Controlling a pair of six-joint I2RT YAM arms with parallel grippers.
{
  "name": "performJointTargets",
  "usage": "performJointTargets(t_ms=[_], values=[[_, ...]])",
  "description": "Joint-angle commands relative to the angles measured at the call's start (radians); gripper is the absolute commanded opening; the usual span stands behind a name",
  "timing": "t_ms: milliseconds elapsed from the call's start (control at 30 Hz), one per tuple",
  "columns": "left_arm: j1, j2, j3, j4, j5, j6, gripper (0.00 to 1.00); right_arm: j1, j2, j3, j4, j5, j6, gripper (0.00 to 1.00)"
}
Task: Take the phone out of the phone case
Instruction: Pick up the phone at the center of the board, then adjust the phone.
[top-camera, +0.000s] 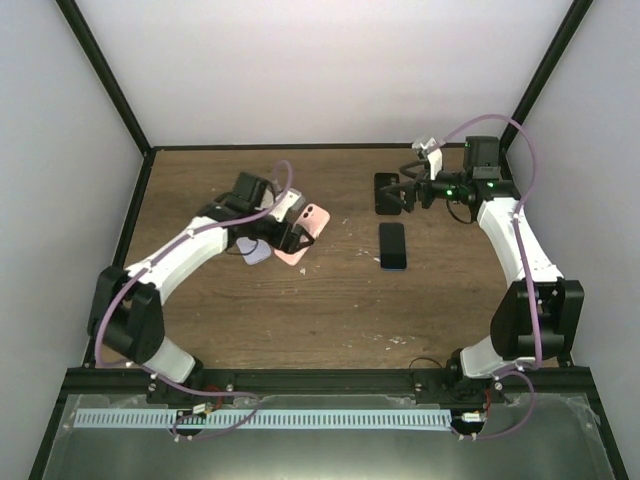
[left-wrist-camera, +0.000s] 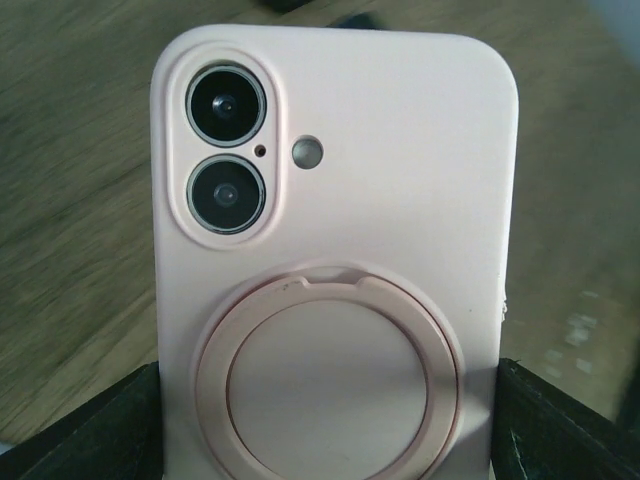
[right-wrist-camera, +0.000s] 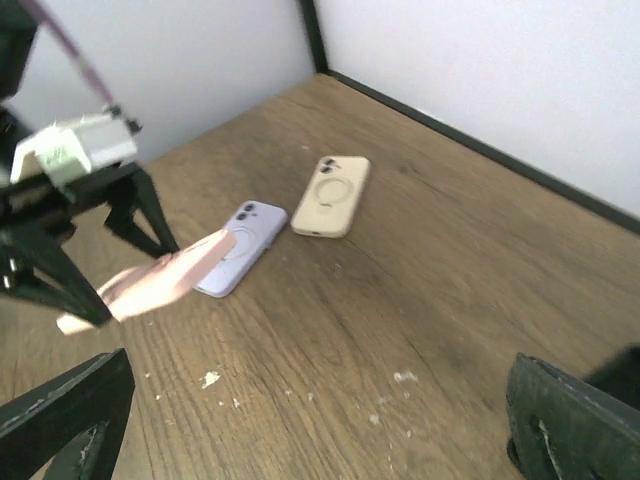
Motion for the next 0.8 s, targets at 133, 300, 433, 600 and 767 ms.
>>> performJointTargets(t_ms=[133, 300, 433, 600, 767], values=[[0.07, -0.19, -0.005, -0.163, 0.573, 0.317, 0.62, 0.042, -0.063, 0.067, -0.154, -0.246, -0.541, 1.0], [0.07, -0.282, -0.042, -0.226, 0.678, 0.424, 0.59, 0.063, -0.122, 0.103, -0.267, -0.242, -0.797, 0.99], [0.07, -0.289, -0.028, -0.312, 0.775, 0.523, 0.56, 0.154, -0.111, 0.19, -0.49, -0.143, -1.066, 0.93], [0.069, -0.286, -0.01, -0.4, 0.88, 0.617, 0.56, 0.305, -0.162, 0.2, -0.6, -0.044, -1.232, 0.87], [0.049, -0.3, 0.01, -0.486, 0.893, 0.697, 0.55, 0.479, -0.2, 0.201, -0.591, 0.043, -1.239, 0.83]])
